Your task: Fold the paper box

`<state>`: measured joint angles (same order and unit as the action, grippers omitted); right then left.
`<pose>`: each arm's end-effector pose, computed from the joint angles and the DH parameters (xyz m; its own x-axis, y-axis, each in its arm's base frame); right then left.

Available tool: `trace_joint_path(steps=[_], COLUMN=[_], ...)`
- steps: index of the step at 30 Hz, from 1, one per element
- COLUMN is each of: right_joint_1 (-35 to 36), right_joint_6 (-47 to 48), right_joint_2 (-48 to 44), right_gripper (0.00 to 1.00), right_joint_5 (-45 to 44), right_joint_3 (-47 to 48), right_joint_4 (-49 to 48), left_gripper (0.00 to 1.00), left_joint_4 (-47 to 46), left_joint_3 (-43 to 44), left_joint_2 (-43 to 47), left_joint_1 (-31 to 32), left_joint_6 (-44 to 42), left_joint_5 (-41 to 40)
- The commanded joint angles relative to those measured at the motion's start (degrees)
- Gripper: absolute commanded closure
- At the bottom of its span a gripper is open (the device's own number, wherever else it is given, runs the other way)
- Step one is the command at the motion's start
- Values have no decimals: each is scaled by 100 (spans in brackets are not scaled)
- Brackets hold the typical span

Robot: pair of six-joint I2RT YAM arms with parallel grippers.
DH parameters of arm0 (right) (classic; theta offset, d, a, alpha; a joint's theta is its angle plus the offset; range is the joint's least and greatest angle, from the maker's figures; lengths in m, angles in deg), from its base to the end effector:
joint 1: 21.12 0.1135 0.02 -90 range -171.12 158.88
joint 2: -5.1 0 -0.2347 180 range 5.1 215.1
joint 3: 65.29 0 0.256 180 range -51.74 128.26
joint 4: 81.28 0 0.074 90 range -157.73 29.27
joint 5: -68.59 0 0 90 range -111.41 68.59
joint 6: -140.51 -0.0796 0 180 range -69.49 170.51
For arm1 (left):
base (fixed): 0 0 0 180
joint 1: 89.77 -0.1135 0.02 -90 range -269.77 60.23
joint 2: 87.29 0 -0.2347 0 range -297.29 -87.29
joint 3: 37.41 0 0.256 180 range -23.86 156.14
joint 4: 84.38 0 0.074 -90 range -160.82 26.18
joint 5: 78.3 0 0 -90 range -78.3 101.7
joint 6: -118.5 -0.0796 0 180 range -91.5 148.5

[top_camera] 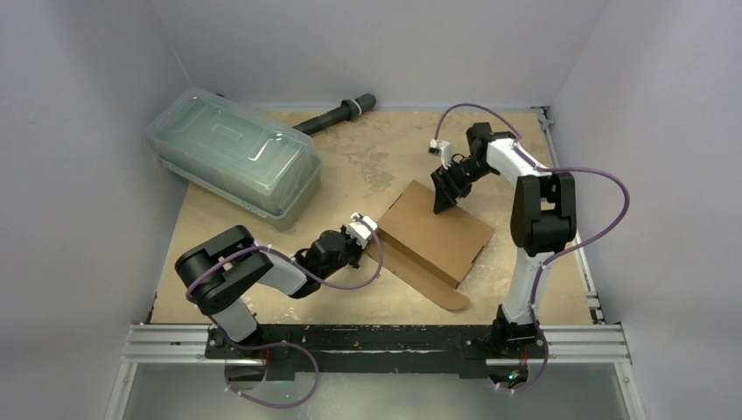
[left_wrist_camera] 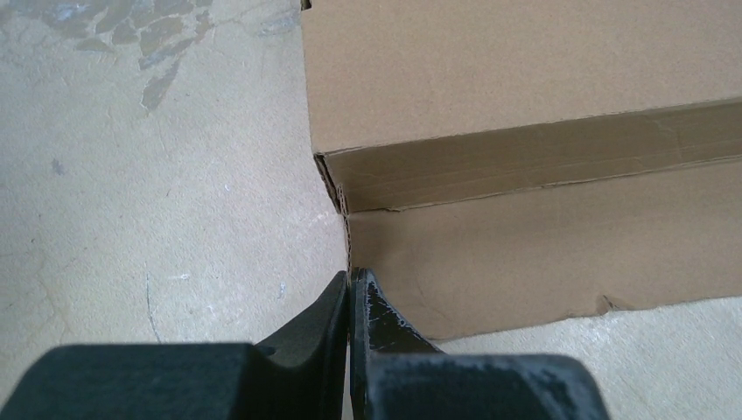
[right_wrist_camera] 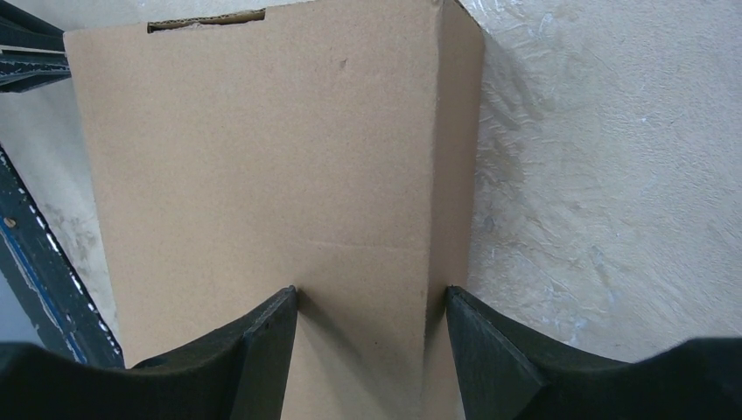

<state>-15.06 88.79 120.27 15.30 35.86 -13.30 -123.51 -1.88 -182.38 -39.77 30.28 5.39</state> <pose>0.3802 0.0882 0.1274 -0.6693 -0.5705 -0.4760 -0.7414 0.5541 0.3785 0.2085 -0.2349 0.0731 -0.2459 0.2450 -0.9378 0.6879 0.7258 0.0092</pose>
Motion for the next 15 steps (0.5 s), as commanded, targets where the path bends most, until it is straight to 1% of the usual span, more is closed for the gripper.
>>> trace_joint_path(steps=[1, 11, 15], right_joint_1=[24, 35, 43], right_joint_6=[47, 91, 105], right_joint_2=[213, 201, 192], right_gripper=[37, 36, 36], right_joint_5=[-437, -428, -430], right_joint_3=[149, 156, 153], right_joint_4=[-263, -215, -205], left_gripper=[100, 100, 100], left_joint_4=[408, 1129, 1262], left_joint_3=[313, 707, 810], left_joint_2=[148, 183, 200], left_joint_1=[36, 21, -46], left_joint_6=[-112, 245, 437], left_joint_5=[-54, -95, -39])
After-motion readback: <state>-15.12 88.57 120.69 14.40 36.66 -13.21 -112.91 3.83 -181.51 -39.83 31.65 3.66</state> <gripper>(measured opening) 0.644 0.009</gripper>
